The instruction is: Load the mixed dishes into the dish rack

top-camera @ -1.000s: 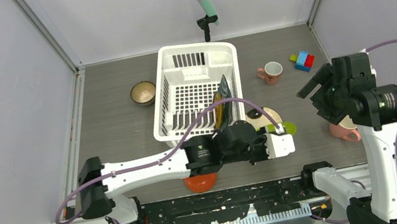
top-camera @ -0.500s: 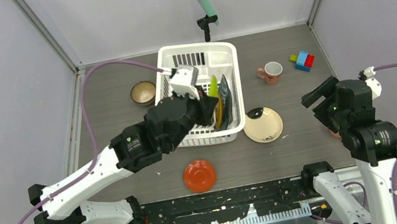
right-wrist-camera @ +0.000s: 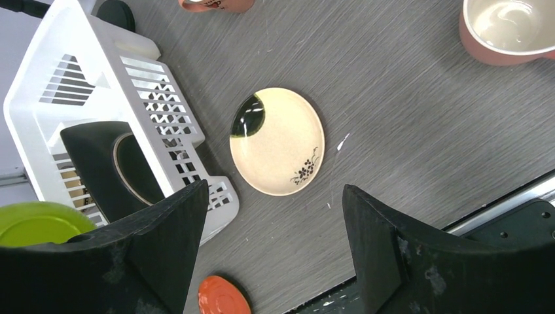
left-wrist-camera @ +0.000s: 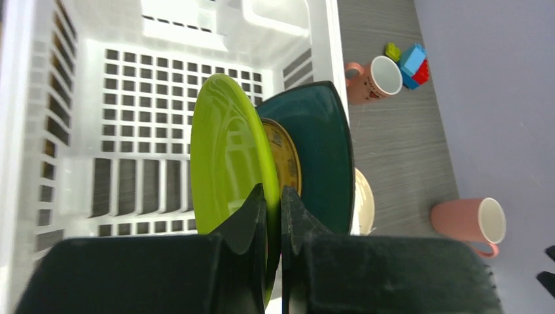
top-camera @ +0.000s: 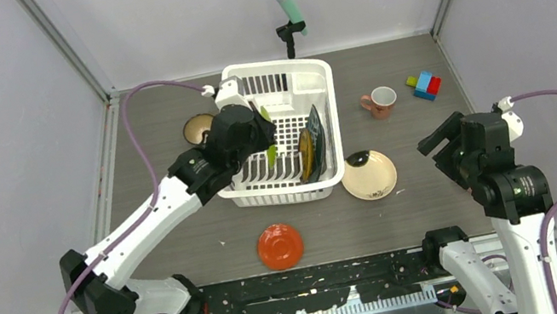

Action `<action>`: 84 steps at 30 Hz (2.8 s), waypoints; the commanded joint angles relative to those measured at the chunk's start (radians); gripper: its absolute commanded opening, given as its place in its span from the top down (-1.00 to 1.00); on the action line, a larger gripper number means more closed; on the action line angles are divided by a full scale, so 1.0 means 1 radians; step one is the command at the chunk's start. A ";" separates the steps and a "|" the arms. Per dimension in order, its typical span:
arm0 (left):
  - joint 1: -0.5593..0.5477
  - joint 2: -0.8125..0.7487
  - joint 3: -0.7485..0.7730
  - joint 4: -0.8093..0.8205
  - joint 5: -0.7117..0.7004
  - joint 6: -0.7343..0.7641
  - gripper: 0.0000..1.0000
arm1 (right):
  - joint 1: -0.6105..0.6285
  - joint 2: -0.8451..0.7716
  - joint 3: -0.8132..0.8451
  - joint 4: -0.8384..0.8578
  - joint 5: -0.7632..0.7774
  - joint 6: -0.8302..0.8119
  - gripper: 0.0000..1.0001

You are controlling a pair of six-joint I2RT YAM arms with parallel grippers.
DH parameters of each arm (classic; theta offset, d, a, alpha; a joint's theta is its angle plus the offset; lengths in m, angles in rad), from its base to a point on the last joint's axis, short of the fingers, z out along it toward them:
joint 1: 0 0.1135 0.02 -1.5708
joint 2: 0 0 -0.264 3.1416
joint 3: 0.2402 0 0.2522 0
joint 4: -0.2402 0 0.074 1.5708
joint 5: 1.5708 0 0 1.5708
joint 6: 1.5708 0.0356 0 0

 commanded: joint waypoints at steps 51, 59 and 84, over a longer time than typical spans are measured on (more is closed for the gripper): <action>0.150 -0.054 -0.084 -0.283 -0.028 0.283 -0.91 | -0.011 0.239 -0.100 0.170 -0.413 -0.201 -0.72; 0.176 -0.033 -0.204 -0.253 -0.122 0.244 -0.63 | -0.011 0.280 -0.043 0.184 -0.422 -0.196 -0.67; 0.179 -0.362 -0.374 -0.400 0.211 0.161 -0.19 | -0.011 0.272 -0.068 0.209 -0.464 -0.188 -0.62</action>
